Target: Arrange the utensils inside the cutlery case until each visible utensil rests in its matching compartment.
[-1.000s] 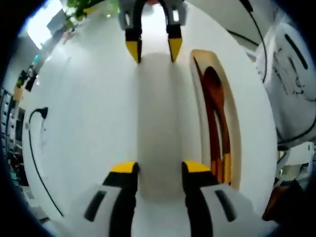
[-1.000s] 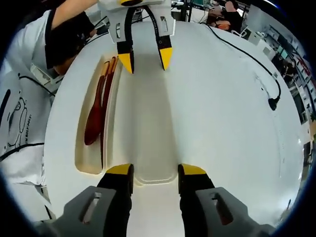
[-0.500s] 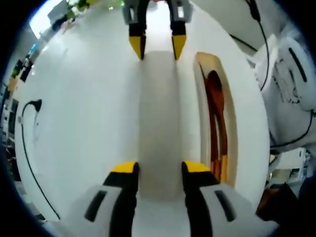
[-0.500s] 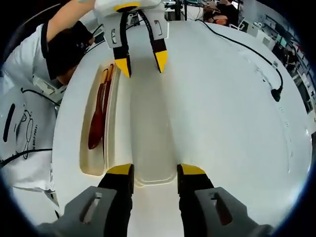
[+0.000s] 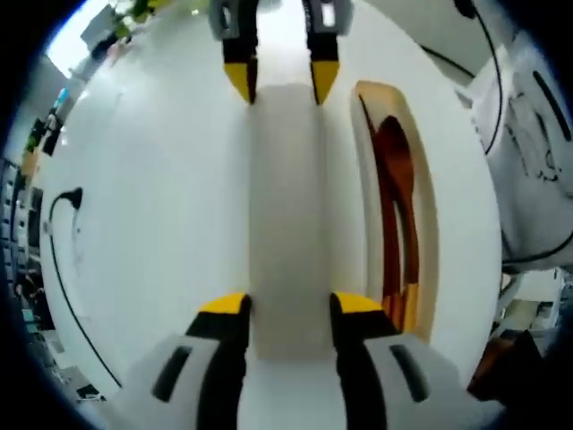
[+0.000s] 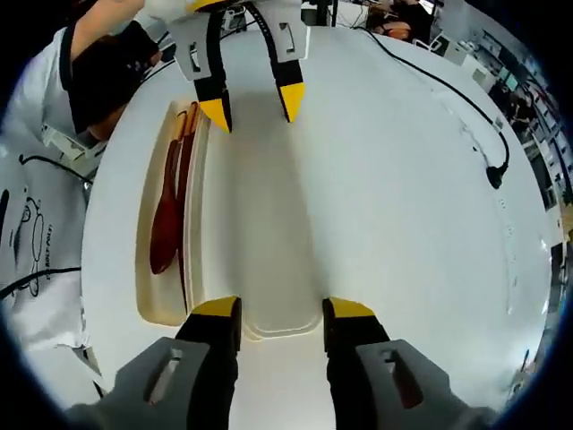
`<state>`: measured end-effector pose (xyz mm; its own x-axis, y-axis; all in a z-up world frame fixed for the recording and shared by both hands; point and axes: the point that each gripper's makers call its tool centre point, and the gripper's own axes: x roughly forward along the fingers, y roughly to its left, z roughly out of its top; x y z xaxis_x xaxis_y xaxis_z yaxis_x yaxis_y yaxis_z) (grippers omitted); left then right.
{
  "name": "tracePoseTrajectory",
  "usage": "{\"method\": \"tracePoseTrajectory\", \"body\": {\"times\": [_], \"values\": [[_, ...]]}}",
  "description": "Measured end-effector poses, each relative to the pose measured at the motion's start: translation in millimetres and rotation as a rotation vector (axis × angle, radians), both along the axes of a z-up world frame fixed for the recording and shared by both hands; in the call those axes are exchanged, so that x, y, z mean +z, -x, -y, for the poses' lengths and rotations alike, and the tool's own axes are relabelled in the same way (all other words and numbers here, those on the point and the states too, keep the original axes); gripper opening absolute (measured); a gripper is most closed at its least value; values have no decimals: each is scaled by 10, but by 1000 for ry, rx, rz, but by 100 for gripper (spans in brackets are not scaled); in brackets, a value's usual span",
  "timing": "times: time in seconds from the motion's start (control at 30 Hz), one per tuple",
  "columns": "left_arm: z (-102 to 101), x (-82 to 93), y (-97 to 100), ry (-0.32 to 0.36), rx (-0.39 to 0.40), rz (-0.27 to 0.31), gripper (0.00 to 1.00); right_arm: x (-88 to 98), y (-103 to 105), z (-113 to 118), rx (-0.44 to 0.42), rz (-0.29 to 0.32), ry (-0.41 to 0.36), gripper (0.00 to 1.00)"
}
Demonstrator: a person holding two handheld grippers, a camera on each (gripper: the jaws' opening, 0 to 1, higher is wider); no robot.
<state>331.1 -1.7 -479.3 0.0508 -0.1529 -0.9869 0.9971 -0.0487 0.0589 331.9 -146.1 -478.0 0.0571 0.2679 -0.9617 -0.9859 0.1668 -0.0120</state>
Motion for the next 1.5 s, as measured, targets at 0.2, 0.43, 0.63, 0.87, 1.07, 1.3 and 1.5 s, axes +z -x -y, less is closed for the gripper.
{"method": "tracePoseTrajectory", "body": {"times": [0.2,0.43,0.63,0.87,1.07,1.3,1.5], "values": [[-29,19,-35,17,22,-4,38,0,1,-3,0,-6,12,38],[-59,20,-60,98,71,-50,39,25,41,-70,128,85,-21,37],[-24,11,-44,85,67,-54,38,10,32,-90,177,64,45,37],[-40,22,-33,124,70,-50,37,-26,22,-79,136,-6,46,36],[-12,24,-38,140,54,-61,37,-19,14,-71,104,4,34,36],[-77,54,32,91,42,-76,37,-7,86,-118,123,-12,56,36],[-62,165,82,103,43,-77,36,34,114,-102,121,-8,48,35]]}}
